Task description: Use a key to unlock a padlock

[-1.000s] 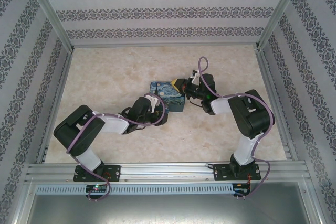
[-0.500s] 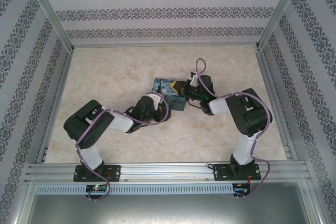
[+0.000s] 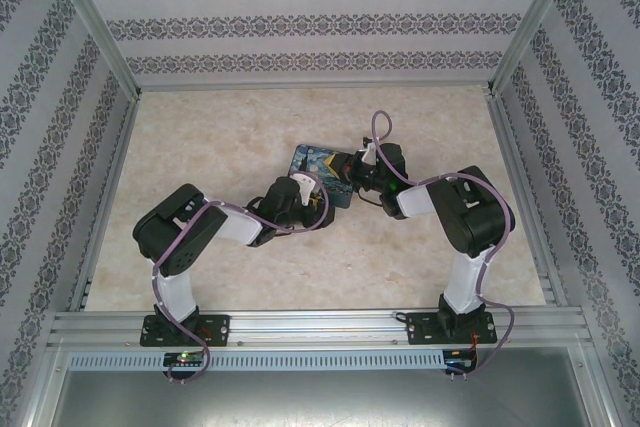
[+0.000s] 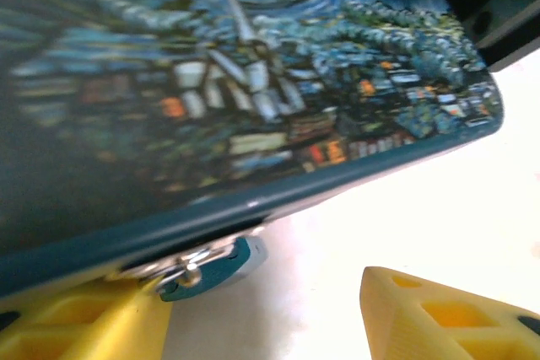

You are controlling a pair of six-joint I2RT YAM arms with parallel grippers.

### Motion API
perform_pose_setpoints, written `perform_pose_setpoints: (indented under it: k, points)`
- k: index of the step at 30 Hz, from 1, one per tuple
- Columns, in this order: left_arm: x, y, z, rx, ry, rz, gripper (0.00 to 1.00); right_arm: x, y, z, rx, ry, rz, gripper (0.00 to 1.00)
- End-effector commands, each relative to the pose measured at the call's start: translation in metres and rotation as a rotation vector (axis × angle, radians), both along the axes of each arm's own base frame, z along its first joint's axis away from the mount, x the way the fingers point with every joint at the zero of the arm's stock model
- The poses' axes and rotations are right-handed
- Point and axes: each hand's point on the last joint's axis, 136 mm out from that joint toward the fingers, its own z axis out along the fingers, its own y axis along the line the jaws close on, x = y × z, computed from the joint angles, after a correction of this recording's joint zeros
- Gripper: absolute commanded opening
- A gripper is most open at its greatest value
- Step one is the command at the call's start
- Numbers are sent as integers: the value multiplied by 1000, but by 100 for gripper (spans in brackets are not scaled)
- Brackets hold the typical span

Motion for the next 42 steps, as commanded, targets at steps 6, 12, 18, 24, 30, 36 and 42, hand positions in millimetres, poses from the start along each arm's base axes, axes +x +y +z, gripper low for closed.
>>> perform_pose_setpoints:
  k: [6, 12, 18, 24, 30, 36, 42]
  points:
    - [-10, -17, 14, -206, 130, -30, 61, -1, 0, -23, -33, 35, 2, 0]
    - [-3, -7, 10, -315, 197, 78, 61, -1, 0, -22, -28, 34, 2, 0]
    - [7, 14, -6, -384, 264, 228, 60, -1, 0, -21, -27, 32, 2, 0]
    - [10, 33, -11, -277, 266, 316, 61, -2, -1, -21, -30, 32, -1, 0]
    - [13, 55, -17, -113, 271, 407, 64, -2, -1, -22, -30, 34, -3, 0]
    - [16, 57, -20, -57, 262, 402, 64, -2, -1, -22, -30, 36, -4, 0]
    - [17, 65, -13, 25, 177, 370, 64, -2, 0, -23, -30, 40, -2, 0]
